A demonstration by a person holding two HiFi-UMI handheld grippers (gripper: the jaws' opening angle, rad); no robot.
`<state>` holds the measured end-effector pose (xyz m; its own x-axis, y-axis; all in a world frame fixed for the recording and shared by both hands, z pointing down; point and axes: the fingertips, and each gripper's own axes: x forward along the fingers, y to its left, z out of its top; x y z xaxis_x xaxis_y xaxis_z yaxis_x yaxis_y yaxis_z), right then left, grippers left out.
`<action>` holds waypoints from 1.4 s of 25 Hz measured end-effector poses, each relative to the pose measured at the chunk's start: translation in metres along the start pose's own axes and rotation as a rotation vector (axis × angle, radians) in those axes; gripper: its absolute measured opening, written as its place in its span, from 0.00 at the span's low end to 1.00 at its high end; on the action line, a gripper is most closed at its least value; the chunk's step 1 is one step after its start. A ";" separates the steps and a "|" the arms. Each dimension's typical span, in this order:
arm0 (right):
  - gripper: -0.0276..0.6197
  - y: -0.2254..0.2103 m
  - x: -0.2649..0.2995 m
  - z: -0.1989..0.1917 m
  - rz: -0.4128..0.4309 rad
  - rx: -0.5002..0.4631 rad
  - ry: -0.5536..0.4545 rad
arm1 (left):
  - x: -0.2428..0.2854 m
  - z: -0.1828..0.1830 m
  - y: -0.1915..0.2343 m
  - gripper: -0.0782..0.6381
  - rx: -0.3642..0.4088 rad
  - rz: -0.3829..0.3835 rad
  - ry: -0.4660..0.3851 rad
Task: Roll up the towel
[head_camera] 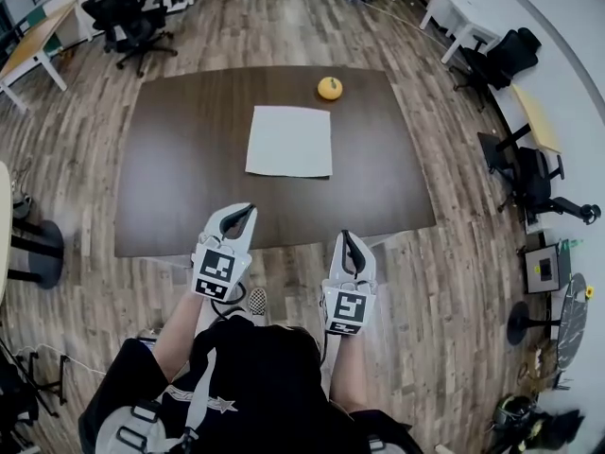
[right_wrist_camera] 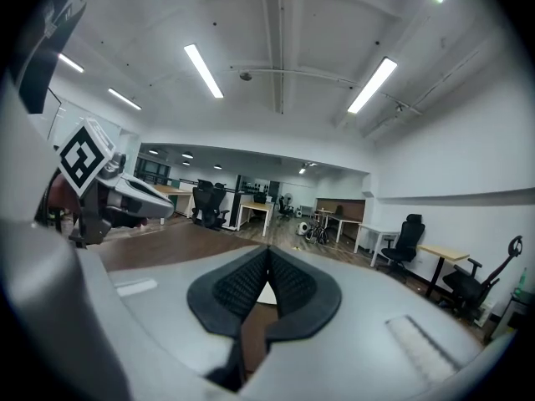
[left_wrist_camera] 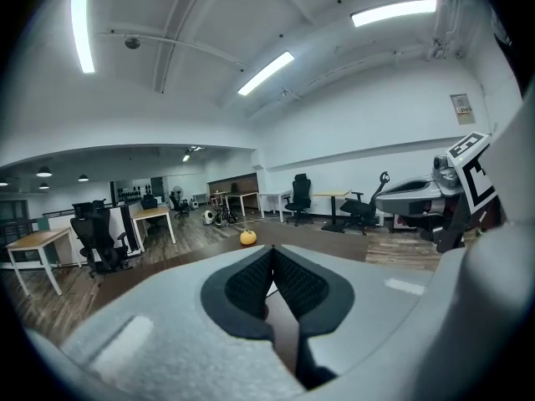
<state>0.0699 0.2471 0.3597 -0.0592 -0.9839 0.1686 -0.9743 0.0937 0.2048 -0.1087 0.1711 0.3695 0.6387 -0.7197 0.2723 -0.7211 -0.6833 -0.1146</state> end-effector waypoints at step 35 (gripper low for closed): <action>0.05 -0.039 0.284 -0.117 0.232 -0.051 0.272 | 0.221 -0.115 0.116 0.12 -0.143 0.051 0.297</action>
<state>0.1168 -0.0179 0.5126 -0.2107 -0.8598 0.4652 -0.9294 0.3237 0.1775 -0.0826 -0.0531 0.5262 0.5103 -0.6706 0.5384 -0.7938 -0.6082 -0.0052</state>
